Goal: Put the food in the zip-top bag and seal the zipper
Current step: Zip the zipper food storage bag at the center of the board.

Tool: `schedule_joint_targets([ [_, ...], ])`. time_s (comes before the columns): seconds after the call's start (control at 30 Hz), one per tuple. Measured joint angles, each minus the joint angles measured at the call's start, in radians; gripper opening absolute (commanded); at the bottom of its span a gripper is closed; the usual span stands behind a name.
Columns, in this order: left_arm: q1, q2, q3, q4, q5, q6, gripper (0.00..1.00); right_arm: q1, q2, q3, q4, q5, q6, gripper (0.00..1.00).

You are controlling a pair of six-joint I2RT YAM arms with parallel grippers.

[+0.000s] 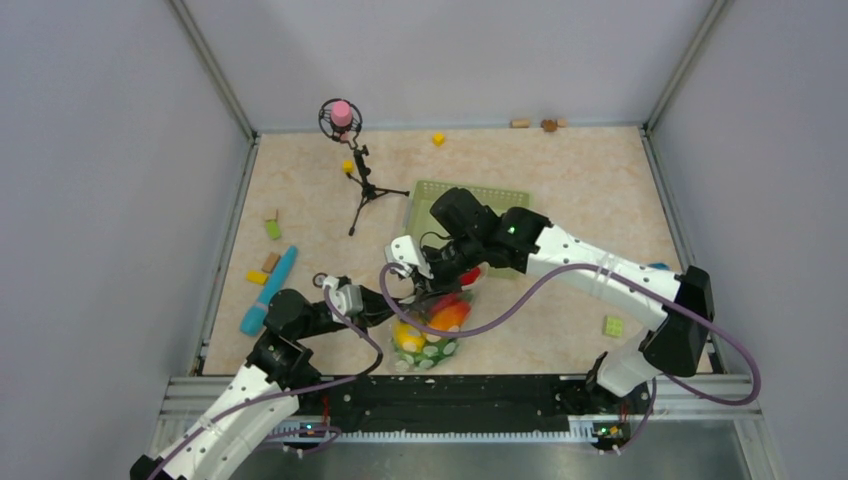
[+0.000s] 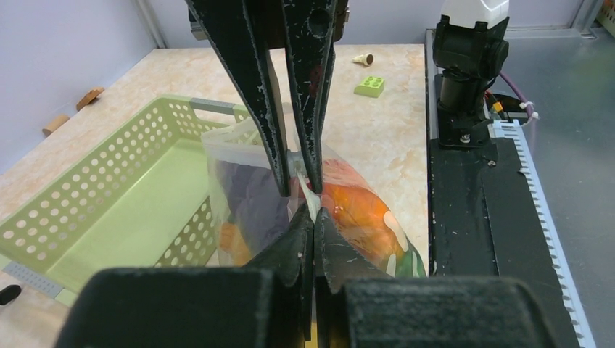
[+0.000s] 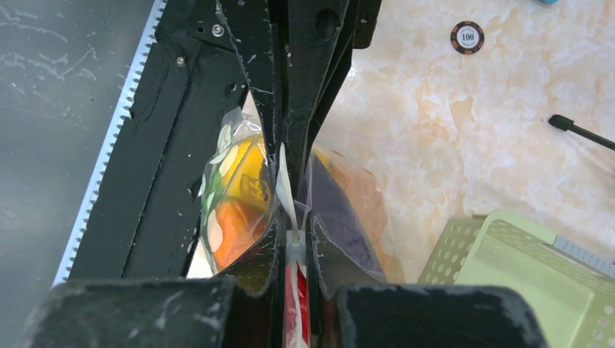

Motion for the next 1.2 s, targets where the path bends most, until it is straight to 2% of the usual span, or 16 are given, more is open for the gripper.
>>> schedule_joint_targets([
  [0.2, 0.0, -0.021, -0.011, -0.003, -0.072, -0.024, 0.0, 0.008, 0.0, 0.005, -0.014, 0.058, 0.006, 0.0],
  [0.57, -0.005, -0.092, -0.068, 0.021, -0.425, -0.172, 0.0, 0.008, -0.031, -0.072, 0.071, 0.217, 0.114, 0.0],
  [0.87, -0.014, -0.092, -0.08, 0.072, -0.607, -0.26, 0.0, 0.004, -0.167, -0.237, 0.27, 0.365, 0.348, 0.0],
  [1.2, -0.026, -0.042, -0.08, 0.082, -0.743, -0.33, 0.0, 0.003, -0.241, -0.355, 0.388, 0.499, 0.614, 0.0],
])
